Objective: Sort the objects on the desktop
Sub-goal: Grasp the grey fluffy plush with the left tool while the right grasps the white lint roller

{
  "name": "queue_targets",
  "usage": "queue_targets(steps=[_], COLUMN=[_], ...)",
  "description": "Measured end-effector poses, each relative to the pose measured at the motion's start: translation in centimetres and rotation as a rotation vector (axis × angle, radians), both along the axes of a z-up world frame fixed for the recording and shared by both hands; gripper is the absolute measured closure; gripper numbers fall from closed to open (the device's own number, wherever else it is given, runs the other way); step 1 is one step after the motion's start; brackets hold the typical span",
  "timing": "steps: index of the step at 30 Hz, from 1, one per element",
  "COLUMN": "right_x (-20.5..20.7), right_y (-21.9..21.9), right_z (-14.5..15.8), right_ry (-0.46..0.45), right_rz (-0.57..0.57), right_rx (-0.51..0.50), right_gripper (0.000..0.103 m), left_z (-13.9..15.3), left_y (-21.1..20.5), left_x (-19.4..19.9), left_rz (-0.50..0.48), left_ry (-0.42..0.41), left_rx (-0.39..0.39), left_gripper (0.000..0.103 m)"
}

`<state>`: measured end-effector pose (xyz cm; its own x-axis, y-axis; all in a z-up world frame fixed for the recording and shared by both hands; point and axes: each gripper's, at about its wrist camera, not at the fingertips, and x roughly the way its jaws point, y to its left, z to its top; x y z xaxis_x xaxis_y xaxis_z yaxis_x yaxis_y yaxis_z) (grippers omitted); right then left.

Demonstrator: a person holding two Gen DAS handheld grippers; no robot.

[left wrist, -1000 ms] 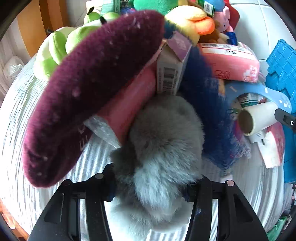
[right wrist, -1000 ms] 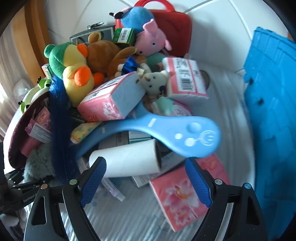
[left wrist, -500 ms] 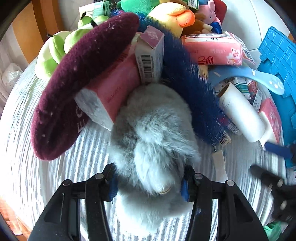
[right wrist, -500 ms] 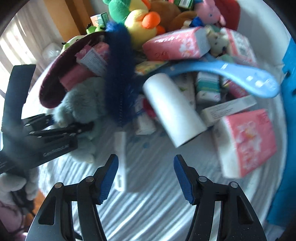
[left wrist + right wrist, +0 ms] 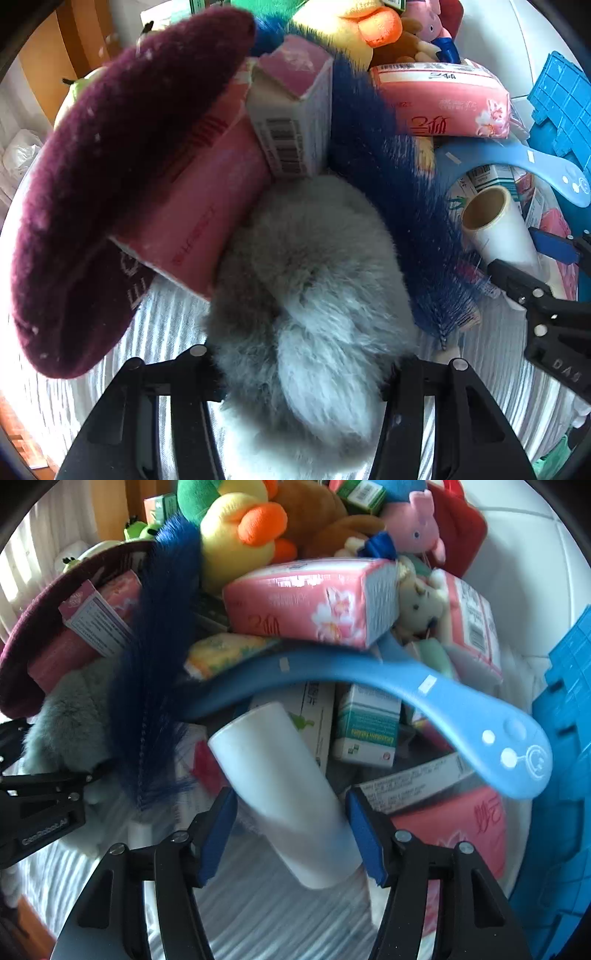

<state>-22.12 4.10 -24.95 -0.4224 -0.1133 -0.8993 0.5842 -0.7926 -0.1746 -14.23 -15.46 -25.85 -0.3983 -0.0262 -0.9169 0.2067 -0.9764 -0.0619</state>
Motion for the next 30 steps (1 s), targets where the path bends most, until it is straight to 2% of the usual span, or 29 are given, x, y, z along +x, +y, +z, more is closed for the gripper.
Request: queue_targets(steps=[5, 10, 12, 13, 14, 15, 19, 22, 25, 27, 30], right_x=[1.3, 3.4, 4.1, 4.3, 4.7, 4.7, 4.1, 3.6, 4.6, 5.4, 5.9], right_y=[0.9, 2.5, 3.0, 3.2, 3.6, 3.8, 4.4, 5.6, 6.3, 6.4, 5.8], right_z=[0.8, 3.0, 4.3, 4.9, 5.8, 6.1, 8.4, 7.8, 5.7, 3.7, 1.2], right_ry=[-0.026, -0.021, -0.002, 0.008, 0.022, 0.031, 0.053, -0.003, -0.077, -0.128, -0.175], right_rz=[-0.017, -0.032, -0.031, -0.031, -0.030, -0.030, -0.048, -0.082, -0.087, -0.085, -0.077], right_rx=[-0.067, -0.174, -0.209, -0.226, -0.252, -0.267, -0.289, -0.291, -0.268, -0.235, -0.200], right_gripper=[0.054, 0.058, 0.063, 0.066, 0.080, 0.102, 0.102, 0.099, 0.090, 0.065, 0.061], left_z=[2.9, 7.5, 9.9, 10.1, 11.1, 11.4, 13.2, 13.5, 11.2, 9.0, 6.3], left_y=[-0.3, 1.2, 3.2, 4.8, 4.9, 5.4, 6.6, 6.2, 5.9, 5.8, 6.1], left_x=[2.5, 6.3, 6.5, 3.8, 4.1, 1.5, 0.5, 0.8, 0.9, 0.8, 1.1], left_rz=[0.008, -0.006, -0.008, -0.008, -0.008, -0.010, -0.007, -0.001, 0.005, 0.003, -0.007], left_ry=[0.069, 0.176, 0.223, 0.245, 0.269, 0.286, 0.323, 0.299, 0.247, 0.205, 0.143], left_rx=[0.029, 0.014, 0.002, -0.006, -0.016, -0.026, -0.044, -0.035, -0.016, -0.013, -0.003], left_gripper=[0.059, 0.059, 0.059, 0.059, 0.059, 0.059, 0.059, 0.059, 0.059, 0.059, 0.059])
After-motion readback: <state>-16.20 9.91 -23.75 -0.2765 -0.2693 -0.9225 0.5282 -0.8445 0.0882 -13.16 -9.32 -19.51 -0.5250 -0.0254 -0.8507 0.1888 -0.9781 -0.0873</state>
